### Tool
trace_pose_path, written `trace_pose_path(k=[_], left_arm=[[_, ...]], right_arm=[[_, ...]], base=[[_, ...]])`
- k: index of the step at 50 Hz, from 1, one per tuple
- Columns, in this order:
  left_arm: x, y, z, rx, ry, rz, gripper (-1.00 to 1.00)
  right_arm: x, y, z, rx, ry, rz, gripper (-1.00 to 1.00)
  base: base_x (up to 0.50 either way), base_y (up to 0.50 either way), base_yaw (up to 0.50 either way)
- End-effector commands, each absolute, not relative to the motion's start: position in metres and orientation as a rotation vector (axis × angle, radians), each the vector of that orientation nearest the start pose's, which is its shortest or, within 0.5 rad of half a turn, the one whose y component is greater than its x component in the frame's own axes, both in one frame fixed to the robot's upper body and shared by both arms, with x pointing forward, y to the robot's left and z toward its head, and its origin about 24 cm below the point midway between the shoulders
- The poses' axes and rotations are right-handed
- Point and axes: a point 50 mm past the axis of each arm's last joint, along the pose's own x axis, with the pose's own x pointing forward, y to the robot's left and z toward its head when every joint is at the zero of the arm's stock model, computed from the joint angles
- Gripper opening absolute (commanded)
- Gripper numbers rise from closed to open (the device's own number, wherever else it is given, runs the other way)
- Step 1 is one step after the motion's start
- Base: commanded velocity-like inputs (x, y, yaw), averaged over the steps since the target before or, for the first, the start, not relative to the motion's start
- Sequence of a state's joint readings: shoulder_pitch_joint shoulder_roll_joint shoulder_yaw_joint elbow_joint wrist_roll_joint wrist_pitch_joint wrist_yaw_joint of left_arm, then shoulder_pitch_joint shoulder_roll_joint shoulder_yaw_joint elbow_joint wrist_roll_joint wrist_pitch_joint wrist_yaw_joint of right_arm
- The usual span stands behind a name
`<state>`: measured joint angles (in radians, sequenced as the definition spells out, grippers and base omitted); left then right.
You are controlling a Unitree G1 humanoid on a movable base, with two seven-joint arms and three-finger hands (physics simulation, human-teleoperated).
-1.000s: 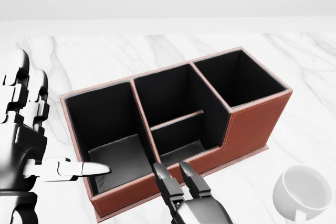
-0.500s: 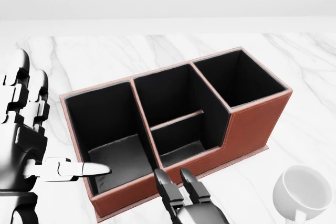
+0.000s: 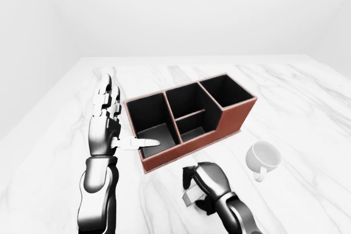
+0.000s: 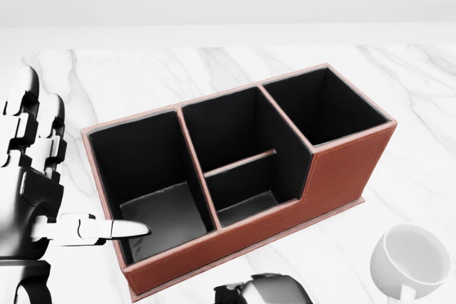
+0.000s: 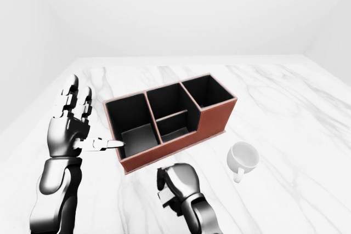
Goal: Pick up the book and place it in the front compartment of the caddy.
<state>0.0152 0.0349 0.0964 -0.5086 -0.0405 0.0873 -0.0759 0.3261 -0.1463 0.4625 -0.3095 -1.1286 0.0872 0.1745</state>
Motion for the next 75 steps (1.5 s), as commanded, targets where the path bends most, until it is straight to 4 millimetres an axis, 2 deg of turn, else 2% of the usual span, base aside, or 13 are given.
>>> trace_pose_path(k=[1, 13, 33, 40, 48, 58, 75], left_arm=[[0.23, 0.171, 0.147, 0.033, -0.409, 0.006, 1.0], [0.229, 0.171, 0.149, 0.032, -0.417, 0.007, 1.0], [0.23, 0.171, 0.148, 0.032, -0.414, 0.008, 1.0], [0.229, 0.171, 0.148, 0.032, -0.415, 0.007, 1.0], [0.23, 0.171, 0.148, 0.032, -0.415, 0.008, 1.0], [0.23, 0.172, 0.148, 0.031, -0.416, 0.01, 1.0], [0.23, 0.172, 0.148, 0.032, -0.415, 0.01, 1.0]], right_arm=[[0.167, -0.079, 0.023, -1.121, 0.006, 0.497, -1.0], [0.171, -0.08, 0.032, -1.118, -0.016, 0.489, -1.0], [0.175, -0.083, 0.106, -1.174, -0.182, 0.431, -1.0], [0.179, -0.09, 0.122, -1.208, -0.193, 0.389, -1.0], [0.182, -0.094, 0.131, -1.231, -0.187, 0.357, -1.0], [0.181, -0.098, 0.16, -1.275, -0.224, 0.303, -1.0], [0.186, -0.105, 0.202, -1.262, -0.384, 0.106, -1.0]], base=[[0.0, 0.0, 0.0], [0.0, 0.0, 0.0], [0.0, 0.0, 0.0], [0.0, 0.0, 0.0], [0.0, 0.0, 0.0], [0.0, 0.0, 0.0], [0.0, 0.0, 0.0]])
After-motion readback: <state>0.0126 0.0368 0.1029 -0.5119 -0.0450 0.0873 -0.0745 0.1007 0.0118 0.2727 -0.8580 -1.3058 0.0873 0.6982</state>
